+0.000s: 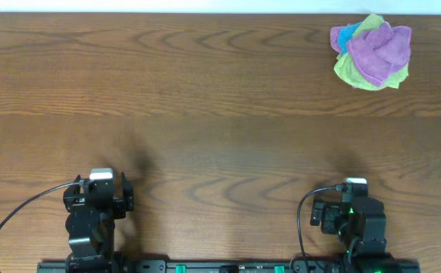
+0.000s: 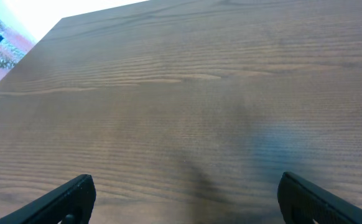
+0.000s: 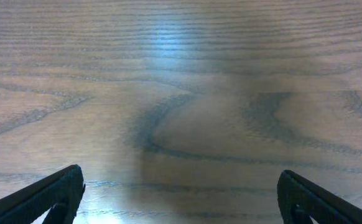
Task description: Fold the cloth
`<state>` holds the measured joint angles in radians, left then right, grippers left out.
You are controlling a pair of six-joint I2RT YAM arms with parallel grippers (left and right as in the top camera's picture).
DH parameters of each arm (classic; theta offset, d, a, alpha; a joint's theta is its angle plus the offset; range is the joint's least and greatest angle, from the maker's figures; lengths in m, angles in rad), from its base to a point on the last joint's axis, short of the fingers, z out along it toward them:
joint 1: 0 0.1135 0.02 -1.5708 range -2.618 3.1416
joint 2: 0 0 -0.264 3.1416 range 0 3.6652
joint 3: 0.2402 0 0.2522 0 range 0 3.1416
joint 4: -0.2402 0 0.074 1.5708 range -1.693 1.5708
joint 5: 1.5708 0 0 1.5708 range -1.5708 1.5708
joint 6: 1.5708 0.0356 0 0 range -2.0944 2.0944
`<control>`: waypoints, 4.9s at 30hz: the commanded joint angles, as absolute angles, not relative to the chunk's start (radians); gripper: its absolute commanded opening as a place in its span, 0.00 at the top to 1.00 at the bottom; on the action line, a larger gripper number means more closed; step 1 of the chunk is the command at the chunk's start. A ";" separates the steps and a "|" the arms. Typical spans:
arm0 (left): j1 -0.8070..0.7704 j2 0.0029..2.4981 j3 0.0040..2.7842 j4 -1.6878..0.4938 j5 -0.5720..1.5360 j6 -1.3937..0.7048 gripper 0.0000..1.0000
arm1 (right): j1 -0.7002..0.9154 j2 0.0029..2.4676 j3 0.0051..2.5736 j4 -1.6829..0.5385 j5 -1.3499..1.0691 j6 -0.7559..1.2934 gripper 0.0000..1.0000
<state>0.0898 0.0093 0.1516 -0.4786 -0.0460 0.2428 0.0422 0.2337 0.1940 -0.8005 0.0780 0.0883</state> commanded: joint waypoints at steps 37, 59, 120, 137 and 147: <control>0.091 0.004 0.135 -0.482 -0.059 0.239 0.05 | -0.035 0.917 0.878 -0.760 0.148 0.205 0.01; 0.091 0.004 0.135 -0.482 -0.059 0.239 0.05 | -0.214 1.548 1.301 -0.554 0.151 0.203 0.01; 0.091 0.004 0.135 -0.482 -0.059 0.239 0.05 | -0.214 2.067 1.591 -0.274 0.070 0.088 0.99; 0.091 0.004 0.135 -0.482 -0.059 0.239 0.05 | -0.082 1.651 1.591 -0.546 0.101 0.088 0.99; 0.091 0.004 0.135 -0.482 -0.059 0.239 0.05 | 0.004 1.548 1.591 -0.903 -0.034 -0.006 0.99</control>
<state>0.0898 0.0093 0.1516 -0.4786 -0.0460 0.2428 -0.0284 1.5845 1.5826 -0.8711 0.0387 0.0517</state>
